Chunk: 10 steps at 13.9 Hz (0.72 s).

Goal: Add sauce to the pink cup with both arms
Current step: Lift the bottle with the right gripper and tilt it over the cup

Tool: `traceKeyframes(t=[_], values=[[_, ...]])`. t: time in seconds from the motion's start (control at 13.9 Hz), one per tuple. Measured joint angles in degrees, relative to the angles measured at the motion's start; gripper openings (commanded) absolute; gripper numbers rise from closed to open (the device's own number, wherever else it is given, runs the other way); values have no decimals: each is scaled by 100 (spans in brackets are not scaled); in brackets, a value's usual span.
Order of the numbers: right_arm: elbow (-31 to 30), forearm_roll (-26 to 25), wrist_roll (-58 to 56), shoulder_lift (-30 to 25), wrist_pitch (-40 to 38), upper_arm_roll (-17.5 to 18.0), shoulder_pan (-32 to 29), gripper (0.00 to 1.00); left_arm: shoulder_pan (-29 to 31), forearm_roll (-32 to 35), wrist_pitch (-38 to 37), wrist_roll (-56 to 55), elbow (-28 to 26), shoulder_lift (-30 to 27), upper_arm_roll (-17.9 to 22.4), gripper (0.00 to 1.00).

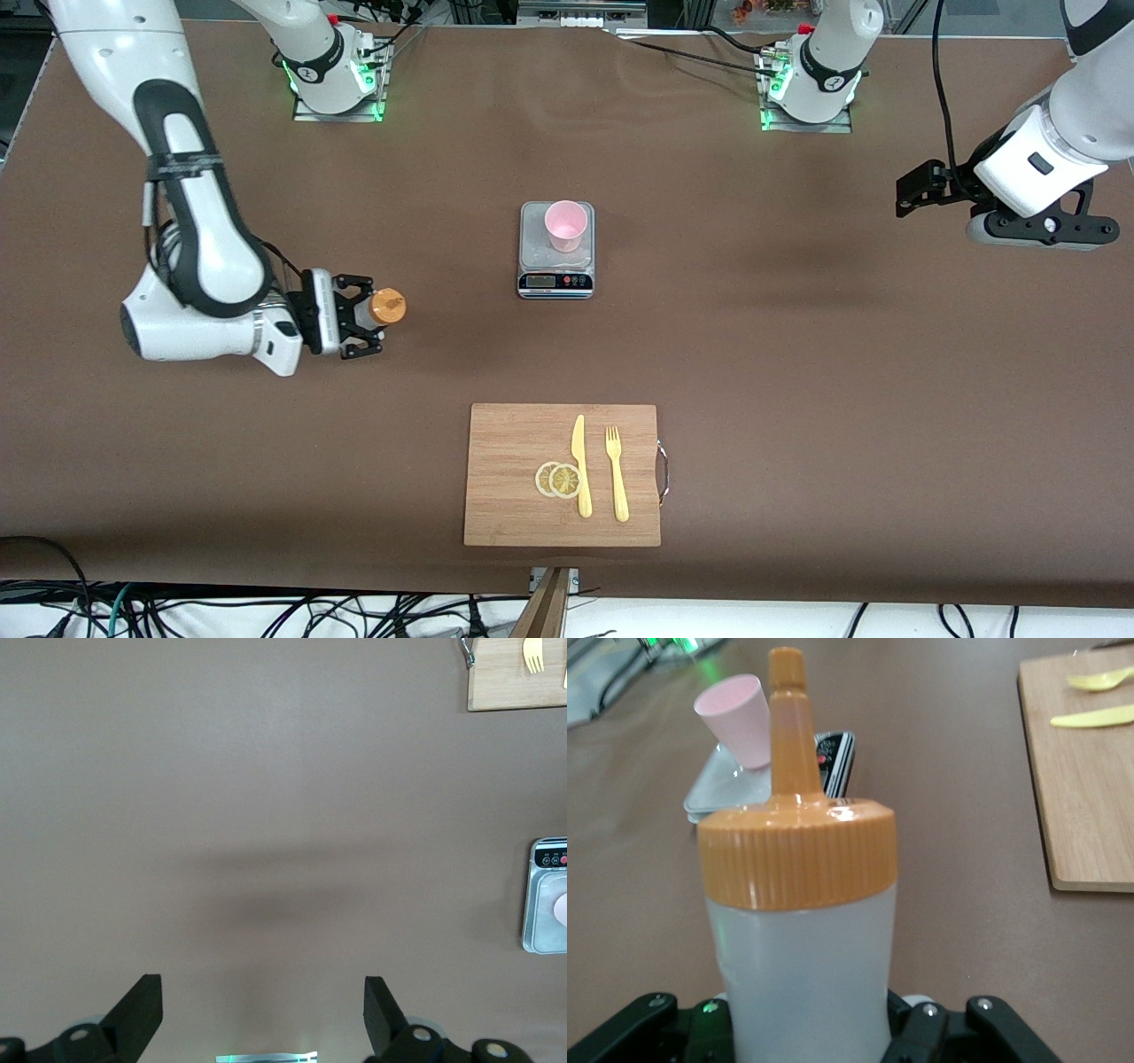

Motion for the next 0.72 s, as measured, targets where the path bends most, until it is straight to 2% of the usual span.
traceKeyframes(t=[0.43,0.72], values=[[391,-1542,1437,-130,319,5,1168,0,4,0,-38,0,2,0,12,100],[401,-2117,2155,-122,334,4,1825,0,6,0,-42,0,3,0,14,100]])
